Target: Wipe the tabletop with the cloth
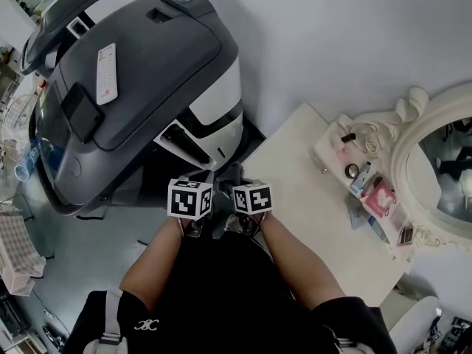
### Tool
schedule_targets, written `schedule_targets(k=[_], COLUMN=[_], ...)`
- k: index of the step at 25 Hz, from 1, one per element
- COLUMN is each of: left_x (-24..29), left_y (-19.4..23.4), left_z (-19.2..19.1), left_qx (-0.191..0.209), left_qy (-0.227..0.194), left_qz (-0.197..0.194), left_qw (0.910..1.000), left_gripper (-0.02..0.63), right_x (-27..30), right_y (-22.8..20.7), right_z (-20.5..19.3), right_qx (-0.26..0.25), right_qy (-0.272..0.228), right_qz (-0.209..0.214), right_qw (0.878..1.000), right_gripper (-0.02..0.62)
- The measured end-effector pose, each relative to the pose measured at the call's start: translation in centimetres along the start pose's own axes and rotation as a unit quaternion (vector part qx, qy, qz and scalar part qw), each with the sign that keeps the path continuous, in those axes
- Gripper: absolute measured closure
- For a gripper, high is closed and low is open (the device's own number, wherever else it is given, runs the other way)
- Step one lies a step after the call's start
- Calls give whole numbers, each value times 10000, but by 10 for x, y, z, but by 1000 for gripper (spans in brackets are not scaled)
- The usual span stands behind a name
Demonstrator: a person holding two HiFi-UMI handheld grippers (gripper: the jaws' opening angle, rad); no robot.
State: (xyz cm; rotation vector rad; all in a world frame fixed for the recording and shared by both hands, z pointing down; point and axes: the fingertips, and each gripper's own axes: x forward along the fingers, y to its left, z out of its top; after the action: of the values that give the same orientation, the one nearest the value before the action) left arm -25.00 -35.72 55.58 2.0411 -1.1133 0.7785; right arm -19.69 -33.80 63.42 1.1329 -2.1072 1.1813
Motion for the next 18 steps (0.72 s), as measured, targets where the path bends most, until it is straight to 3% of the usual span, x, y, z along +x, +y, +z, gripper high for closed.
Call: schedule_targets(k=[7, 9, 11, 14, 18], left_x=[-3, 0, 3, 2, -10], left_y=[-9, -20, -35, -65, -119], left_z=[24, 39, 54, 78, 103], left_qx=[504, 769, 1039, 1447, 1988], left_qy=[-49, -143, -291, -575, -874], left_qz=[-468, -737, -960, -1284, -1901], left_qw=[9976, 9942, 9895, 9794, 9575], left_gripper=[606, 606, 606, 606, 606], right_x=[4, 0, -20, -73, -169], right_y=[21, 17, 8, -10, -36], right_z=[-20, -13, 5, 35, 65], right_qx=[110, 491, 870, 1122, 1241], right_qy=[171, -229, -953, -2118, -3405], right_qz=[-88, -193, -407, -905, -2035], right_qw=[9998, 9983, 9908, 9666, 9095], right_gripper=[502, 502, 502, 502, 502])
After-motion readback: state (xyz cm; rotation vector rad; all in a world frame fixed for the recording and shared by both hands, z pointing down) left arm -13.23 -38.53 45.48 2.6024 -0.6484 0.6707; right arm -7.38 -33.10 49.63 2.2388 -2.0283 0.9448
